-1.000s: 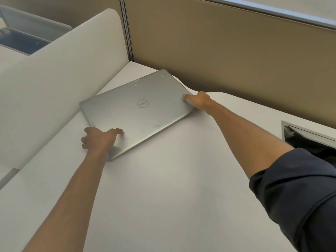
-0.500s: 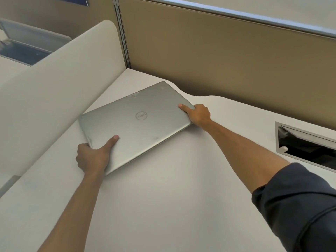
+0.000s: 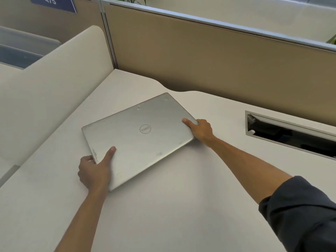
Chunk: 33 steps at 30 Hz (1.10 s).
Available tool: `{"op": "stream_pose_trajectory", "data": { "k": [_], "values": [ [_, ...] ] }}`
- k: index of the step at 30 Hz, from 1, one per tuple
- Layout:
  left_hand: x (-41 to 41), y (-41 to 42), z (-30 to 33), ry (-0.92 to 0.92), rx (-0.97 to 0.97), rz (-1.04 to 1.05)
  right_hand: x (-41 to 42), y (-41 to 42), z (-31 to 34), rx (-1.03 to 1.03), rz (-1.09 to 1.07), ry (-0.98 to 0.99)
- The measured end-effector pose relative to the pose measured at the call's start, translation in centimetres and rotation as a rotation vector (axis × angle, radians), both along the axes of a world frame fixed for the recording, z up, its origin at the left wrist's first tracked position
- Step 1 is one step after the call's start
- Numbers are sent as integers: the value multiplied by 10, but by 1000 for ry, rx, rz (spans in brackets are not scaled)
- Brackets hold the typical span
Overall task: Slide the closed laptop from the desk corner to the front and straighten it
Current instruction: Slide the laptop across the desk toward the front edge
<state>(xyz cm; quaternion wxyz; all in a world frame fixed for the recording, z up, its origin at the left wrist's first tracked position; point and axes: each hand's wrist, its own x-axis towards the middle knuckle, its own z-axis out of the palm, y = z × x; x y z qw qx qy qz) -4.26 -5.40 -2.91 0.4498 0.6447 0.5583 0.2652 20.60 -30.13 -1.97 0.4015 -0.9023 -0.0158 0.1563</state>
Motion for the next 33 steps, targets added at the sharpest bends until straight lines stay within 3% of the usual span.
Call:
{"op": "stream_pose_trajectory", "data": {
  "k": [33],
  "values": [
    [-127,-175,0,165,95,-299,-168,-224,-1,-53,-169,-65]
  ]
}}
